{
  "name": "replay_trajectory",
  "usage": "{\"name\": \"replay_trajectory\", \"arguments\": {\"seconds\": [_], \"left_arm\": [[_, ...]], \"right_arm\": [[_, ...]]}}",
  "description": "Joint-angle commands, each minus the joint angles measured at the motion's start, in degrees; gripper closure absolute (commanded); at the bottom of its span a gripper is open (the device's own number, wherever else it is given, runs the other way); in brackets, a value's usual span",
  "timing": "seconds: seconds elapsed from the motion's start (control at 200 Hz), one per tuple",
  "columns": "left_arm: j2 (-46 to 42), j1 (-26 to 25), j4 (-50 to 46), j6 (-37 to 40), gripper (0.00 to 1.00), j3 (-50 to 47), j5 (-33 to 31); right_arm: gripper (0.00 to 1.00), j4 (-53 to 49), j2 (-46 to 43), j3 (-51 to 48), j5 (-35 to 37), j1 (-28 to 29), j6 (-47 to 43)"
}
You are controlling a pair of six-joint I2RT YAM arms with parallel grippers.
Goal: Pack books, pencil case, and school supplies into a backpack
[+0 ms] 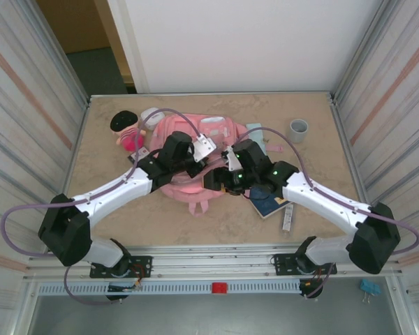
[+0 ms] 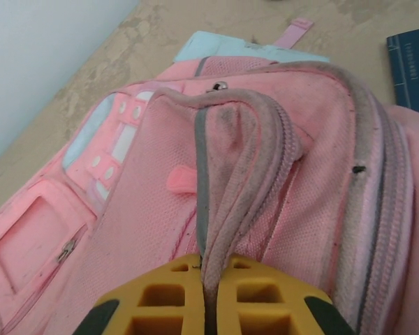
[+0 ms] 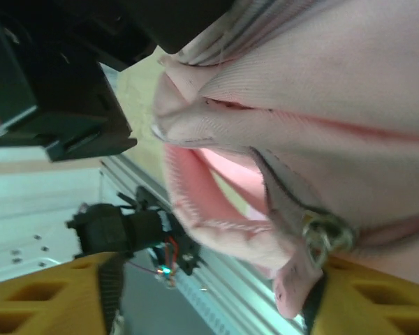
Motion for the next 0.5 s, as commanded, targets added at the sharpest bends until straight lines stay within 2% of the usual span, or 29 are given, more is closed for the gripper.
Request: {"name": "replay_trajectory", "arguments": {"seconds": [0.0, 0.155, 0.236, 0.361, 0.496], "left_arm": [[-3.7, 2.4, 8.2, 1.1, 1.0, -1.2, 13.1], [-5.2, 6.3, 8.1, 4.7, 1.0, -2.1, 25.5], [-5.1, 7.2, 7.8, 4.9, 1.0, -1.8, 28.1], [-4.5, 8.5, 8.6, 5.0, 1.0, -2.0, 31.9], [-3.7, 9.7, 9.6, 4.6, 1.0, -1.9, 35.6]], "right_arm": [[0.19, 1.9, -7.7, -3.2, 0.0, -3.2, 3.1], [0.11, 6.3, -15.1, -10.2, -1.4, -10.6, 10.0], [0.1, 9.7, -17.2, -12.5, -2.0, -12.5, 12.2], [0.1, 9.4, -17.0, -14.7, 0.5, -13.9, 13.8], [0.09, 17.4, -15.8, -17.6, -1.2, -18.0, 15.9]]}}
